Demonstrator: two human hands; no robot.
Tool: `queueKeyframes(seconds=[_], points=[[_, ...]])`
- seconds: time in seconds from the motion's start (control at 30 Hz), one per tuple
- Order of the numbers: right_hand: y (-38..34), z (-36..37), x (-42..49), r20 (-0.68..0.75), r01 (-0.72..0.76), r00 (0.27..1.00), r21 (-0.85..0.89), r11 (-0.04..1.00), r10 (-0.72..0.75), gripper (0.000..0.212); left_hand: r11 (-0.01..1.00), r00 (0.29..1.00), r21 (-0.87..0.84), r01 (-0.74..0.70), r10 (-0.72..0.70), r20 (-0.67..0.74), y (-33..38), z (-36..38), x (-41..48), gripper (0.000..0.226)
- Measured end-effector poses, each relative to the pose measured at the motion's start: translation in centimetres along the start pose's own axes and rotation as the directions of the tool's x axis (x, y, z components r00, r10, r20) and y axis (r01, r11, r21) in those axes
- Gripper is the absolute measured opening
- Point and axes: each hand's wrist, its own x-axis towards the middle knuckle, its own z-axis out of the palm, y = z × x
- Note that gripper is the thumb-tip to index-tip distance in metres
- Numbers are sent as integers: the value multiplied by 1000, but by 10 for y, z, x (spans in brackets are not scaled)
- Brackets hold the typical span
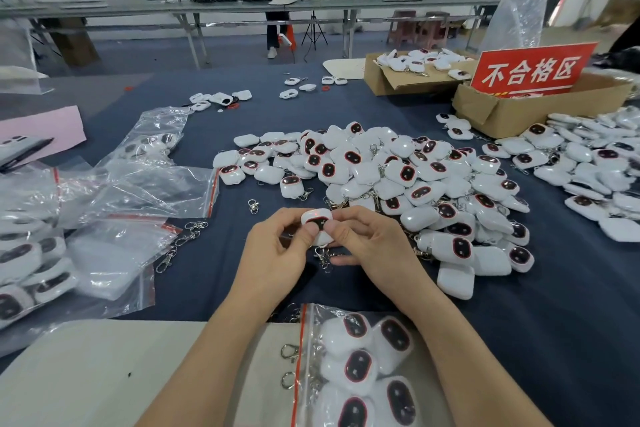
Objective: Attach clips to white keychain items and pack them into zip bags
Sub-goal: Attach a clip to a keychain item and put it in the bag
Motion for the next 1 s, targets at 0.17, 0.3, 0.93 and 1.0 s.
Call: queueKeyframes(seconds=[0.17,0.3,0.93,1.0], points=[[0,0,1,-15,-18,1000,-3,1000,18,10,999,999,-3,33,-33,22,-1,1,1,20],[0,0,2,-30,-25,999,16,1000,25,11,999,998,-25,30,-29,51,-1,3,0,20],[-3,-1,0,-47,-49,998,52,997,51,16,1000,990,24,-16,13,138,0,3,-2,32],[-3,-2,-1,-43,-48,998,50,998,50,16,1000,989,20,-17,13,145,0,2,-3,33]])
